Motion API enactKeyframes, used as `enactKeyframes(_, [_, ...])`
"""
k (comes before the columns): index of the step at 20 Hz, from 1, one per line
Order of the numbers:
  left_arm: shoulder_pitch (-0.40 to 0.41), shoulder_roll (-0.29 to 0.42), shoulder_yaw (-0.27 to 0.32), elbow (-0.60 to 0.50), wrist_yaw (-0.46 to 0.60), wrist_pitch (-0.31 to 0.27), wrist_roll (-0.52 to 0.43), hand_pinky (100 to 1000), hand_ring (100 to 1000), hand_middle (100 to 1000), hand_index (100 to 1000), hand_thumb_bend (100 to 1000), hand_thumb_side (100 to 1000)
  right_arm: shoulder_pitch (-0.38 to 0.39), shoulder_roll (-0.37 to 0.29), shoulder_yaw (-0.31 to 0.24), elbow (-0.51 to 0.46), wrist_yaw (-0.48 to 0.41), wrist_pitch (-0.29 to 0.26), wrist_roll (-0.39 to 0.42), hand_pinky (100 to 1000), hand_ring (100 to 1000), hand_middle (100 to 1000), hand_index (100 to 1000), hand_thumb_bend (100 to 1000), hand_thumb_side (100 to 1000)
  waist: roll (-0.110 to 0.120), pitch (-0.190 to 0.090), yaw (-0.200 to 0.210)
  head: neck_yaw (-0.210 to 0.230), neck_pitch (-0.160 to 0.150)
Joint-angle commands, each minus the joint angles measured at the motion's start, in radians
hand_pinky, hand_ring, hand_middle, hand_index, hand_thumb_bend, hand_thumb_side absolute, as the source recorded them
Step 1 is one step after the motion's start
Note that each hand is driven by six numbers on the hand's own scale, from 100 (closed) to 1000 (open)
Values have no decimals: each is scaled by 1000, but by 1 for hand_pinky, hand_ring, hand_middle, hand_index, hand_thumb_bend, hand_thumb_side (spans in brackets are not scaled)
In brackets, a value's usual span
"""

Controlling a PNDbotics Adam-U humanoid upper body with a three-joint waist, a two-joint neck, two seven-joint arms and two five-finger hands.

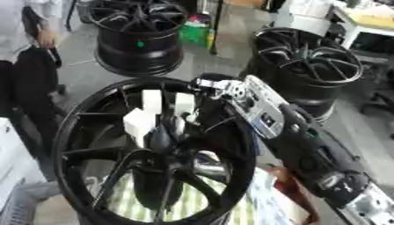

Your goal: Pull the pin out of the wheel hub.

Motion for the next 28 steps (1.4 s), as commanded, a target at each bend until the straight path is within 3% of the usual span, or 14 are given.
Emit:
enactKeyframes(1, [-13,14,-1,-17,2,1,-3,852,844,637,826,205,616,-25,-15,-37,-18,-53,24,-75,739,668,376,502,100,100,8,-6,1,-5,5])
enactKeyframes(3, [-12,13,-2,-17,3,2,-4,853,844,637,826,205,617,-35,-18,-44,-38,-98,40,-120,732,650,360,482,100,100,9,-7,3,-7,5])
enactKeyframes(4, [-12,13,-2,-17,3,3,-4,853,844,637,826,205,616,-45,-24,-48,-54,-120,44,-138,727,642,354,473,100,259,9,-7,3,-8,5])
enactKeyframes(5, [-12,12,-2,-17,4,3,-4,853,844,637,826,205,616,-59,-33,-55,-70,-141,48,-154,724,636,345,467,100,100,10,-8,3,-10,5])
enactKeyframes(11, [-8,11,-3,-17,5,5,-6,854,844,638,826,204,617,-129,-89,-135,-131,-264,92,-248,707,617,326,446,100,100,14,-12,2,-25,5])
enactKeyframes(14, [-5,9,-3,-17,5,6,-5,854,844,638,826,204,618,-160,-139,-202,-126,-313,117,-306,701,611,322,440,100,100,14,-14,-1,-45,-1])
enactKeyframes(16, [-3,8,-1,-17,4,6,-4,855,844,638,827,203,619,-175,-186,-258,-81,-335,127,-366,697,606,317,433,100,100,15,-15,-7,-67,-13])
enactKeyframes(20, [-1,8,-1,-17,2,4,-5,856,845,638,827,200,620,-172,-221,-324,63,-326,106,-454,696,610,326,442,100,100,19,-8,-13,-107,-77])
enactKeyframes(23, [-1,9,-3,-17,0,2,-9,856,845,639,827,199,621,-177,-293,-376,127,-356,102,-475,692,608,325,440,100,100,18,-6,-17,-88,-90])
enactKeyframes(28, [-2,11,2,-17,-4,0,-5,857,844,639,827,198,622,-146,-490,-447,222,-407,94,-523,697,612,328,444,100,100,13,-3,-23,-26,-77])
